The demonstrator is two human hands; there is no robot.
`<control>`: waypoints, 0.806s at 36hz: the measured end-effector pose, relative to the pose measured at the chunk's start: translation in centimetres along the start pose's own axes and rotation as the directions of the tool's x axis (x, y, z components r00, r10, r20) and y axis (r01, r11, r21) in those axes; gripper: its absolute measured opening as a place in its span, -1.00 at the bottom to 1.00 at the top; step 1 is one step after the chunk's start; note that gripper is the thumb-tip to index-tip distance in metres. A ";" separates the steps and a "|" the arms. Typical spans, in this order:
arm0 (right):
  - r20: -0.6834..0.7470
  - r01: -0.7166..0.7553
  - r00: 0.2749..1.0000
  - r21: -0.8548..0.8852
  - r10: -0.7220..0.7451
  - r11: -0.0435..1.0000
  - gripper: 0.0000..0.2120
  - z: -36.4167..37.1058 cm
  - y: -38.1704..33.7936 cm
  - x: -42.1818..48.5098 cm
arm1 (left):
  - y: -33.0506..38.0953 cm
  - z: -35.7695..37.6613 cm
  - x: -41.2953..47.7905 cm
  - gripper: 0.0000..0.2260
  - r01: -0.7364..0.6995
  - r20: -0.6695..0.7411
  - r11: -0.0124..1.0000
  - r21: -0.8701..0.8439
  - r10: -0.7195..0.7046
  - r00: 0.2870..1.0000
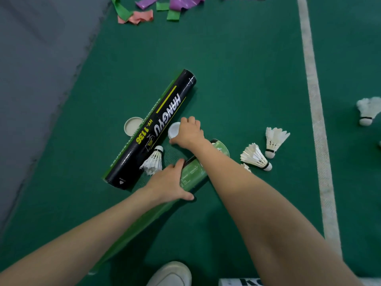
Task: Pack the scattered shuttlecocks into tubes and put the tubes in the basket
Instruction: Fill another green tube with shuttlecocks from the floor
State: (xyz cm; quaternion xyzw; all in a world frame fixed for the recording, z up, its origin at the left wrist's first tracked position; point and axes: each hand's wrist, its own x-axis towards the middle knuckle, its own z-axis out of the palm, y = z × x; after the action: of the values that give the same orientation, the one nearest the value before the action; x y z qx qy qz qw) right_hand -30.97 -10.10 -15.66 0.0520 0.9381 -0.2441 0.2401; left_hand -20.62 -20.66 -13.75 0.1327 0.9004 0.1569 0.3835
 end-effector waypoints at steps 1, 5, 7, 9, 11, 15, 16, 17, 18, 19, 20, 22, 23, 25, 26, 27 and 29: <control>-0.033 -0.003 0.999 -0.033 0.002 0.999 -0.23 0.3 0.1 0.2 | -0.1 0.0 0.1 0.03 -0.002 0.005 1.000 -0.004 0.002 1.000; -0.136 0.036 0.989 -0.155 -0.057 0.987 -0.29 1.0 0.6 0.4 | -0.3 0.1 0.3 0.04 0.002 0.010 1.000 -0.009 -0.002 1.000; -0.156 0.054 0.984 -0.182 -0.083 0.982 -0.29 0.9 1.1 0.3 | -0.1 0.3 0.3 0.04 0.008 0.019 1.000 -0.013 -0.008 1.000; -0.168 0.057 0.982 -0.162 -0.084 0.985 -0.26 0.4 1.7 0.0 | 0.3 0.3 0.3 0.04 0.009 0.024 1.000 -0.009 -0.009 1.000; -0.186 0.054 0.980 -0.071 -0.066 0.996 -0.24 -0.9 2.3 -0.6 | 0.8 0.2 0.2 0.03 0.000 0.020 1.000 -0.010 0.000 1.000; -0.298 0.119 0.951 0.130 -0.076 0.984 -0.27 -5.5 3.8 -2.8 | 2.4 -0.5 0.2 0.01 -0.025 0.000 0.999 -0.032 0.025 1.000; -0.320 0.140 0.944 0.172 -0.079 0.975 -0.30 -7.0 4.5 -3.6 | 2.9 -0.7 0.3 0.01 -0.035 -0.008 0.998 -0.044 0.035 0.999; -0.332 0.153 0.940 0.196 -0.081 0.968 -0.34 -8.2 5.4 -4.6 | 3.5 -0.9 0.5 0.00 -0.047 -0.016 0.998 -0.050 0.047 0.999; -0.338 0.156 0.938 0.210 -0.078 0.965 -0.39 -9.4 6.4 -5.7 | 4.3 -1.1 0.6 0.00 -0.059 -0.022 0.997 -0.048 0.058 0.998; -0.343 0.147 0.937 0.229 -0.061 0.962 -0.44 -10.4 7.6 -6.8 | 5.1 -1.2 0.7 0.00 -0.068 -0.024 0.997 -0.040 0.067 0.997; -0.349 0.132 0.936 0.257 -0.035 0.957 -0.47 -11.3 8.8 -8.0 | 6.0 -1.3 0.9 0.01 -0.076 -0.020 0.997 -0.029 0.075 0.997; -0.380 0.105 0.924 0.344 0.036 0.933 -0.50 -12.7 11.5 -10.5 | 8.1 -1.5 1.1 0.01 -0.100 -0.019 0.995 -0.004 0.099 0.995; -0.401 0.089 0.912 0.399 0.086 0.913 -0.52 -13.2 12.9 -11.6 | 9.1 -1.5 1.2 0.00 -0.118 -0.026 0.993 0.005 0.118 0.993; -0.435 0.057 0.878 0.512 0.201 0.857 -0.59 -14.1 15.5 -13.8 | 11.2 -1.3 1.3 -0.02 -0.161 -0.041 0.987 0.018 0.162 0.986; -0.437 0.036 0.860 0.568 0.264 0.822 -0.61 -14.4 16.8 -14.7 | 12.2 -1.3 1.3 -0.02 -0.180 -0.043 0.983 0.024 0.181 0.983; -0.427 0.017 0.843 0.630 0.328 0.776 -0.62 -14.6 18.0 -15.7 | 13.3 -1.1 1.2 -0.04 -0.197 -0.046 0.980 0.034 0.198 0.979; -0.397 0.025 0.808 0.761 0.436 0.648 -0.64 -14.8 20.3 -17.4 | 15.3 -0.9 1.0 -0.08 -0.238 -0.055 0.969 0.066 0.242 0.969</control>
State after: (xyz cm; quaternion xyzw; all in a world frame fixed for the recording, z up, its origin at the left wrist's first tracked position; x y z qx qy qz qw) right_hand -17.63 15.16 -4.82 0.3232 0.7726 -0.5439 -0.0535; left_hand -20.15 -6.43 -7.95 0.2469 0.8935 0.1796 0.3294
